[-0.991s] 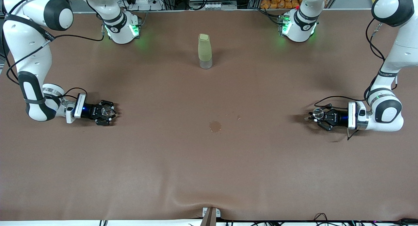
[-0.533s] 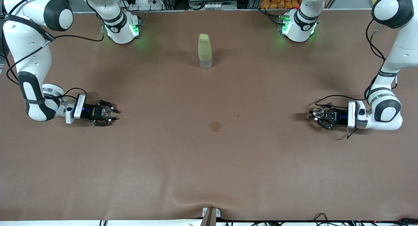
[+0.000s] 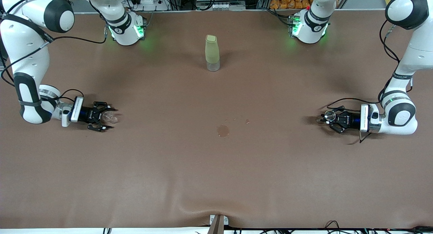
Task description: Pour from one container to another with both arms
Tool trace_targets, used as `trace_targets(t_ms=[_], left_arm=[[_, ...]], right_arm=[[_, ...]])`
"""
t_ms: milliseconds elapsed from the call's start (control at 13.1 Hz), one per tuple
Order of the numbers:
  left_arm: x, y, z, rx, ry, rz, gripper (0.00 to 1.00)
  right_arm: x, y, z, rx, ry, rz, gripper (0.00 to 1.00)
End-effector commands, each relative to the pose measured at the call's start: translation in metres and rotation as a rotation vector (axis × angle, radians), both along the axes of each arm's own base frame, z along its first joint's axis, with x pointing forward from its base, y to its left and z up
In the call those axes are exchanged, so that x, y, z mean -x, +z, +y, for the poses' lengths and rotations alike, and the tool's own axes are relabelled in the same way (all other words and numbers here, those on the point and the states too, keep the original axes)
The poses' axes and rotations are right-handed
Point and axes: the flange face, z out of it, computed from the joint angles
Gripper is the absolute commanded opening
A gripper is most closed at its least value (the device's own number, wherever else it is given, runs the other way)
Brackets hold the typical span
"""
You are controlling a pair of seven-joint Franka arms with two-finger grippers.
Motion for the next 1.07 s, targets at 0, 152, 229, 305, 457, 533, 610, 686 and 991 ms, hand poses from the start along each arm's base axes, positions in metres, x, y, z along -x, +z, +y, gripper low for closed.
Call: trace_targets(t_ms=[0, 152, 229, 305, 457, 533, 610, 686, 991], left_arm=[[0.003, 0.002, 0.006, 0.006, -0.023, -0.009, 0.27], [0.003, 0.002, 0.007, 0.005, -0.022, -0.008, 0.39], [0.004, 0.002, 0.007, 0.002, -0.025, -0.007, 0.58], [0.004, 0.003, 0.01, -0.012, -0.022, 0.009, 1.0], [-0.001, 0.011, 0.024, -0.069, -0.04, 0.018, 1.0], [-0.005, 0.017, 0.029, -0.087, -0.046, 0.018, 1.0], [-0.007, 0.021, 0.031, -0.088, -0.051, 0.027, 1.0], [-0.007, 0.023, 0.032, -0.086, -0.053, 0.03, 1.0], [-0.023, 0.064, 0.076, -0.191, -0.023, 0.039, 1.0]], right_arm=[[0.006, 0.021, -0.023, 0.085, 0.025, 0.143, 1.0], [0.002, 0.059, -0.038, 0.171, 0.002, 0.33, 1.0], [0.0, 0.084, -0.045, 0.217, -0.025, 0.405, 1.0], [-0.002, 0.113, -0.052, 0.262, -0.057, 0.486, 1.0], [-0.002, 0.171, -0.055, 0.341, -0.135, 0.678, 1.0], [-0.002, 0.196, -0.055, 0.371, -0.181, 0.742, 1.0], [-0.001, 0.22, -0.053, 0.393, -0.225, 0.81, 1.0], [-0.003, 0.243, -0.051, 0.427, -0.282, 0.883, 1.0], [-0.017, 0.352, -0.029, 0.61, -0.538, 1.109, 1.0]])
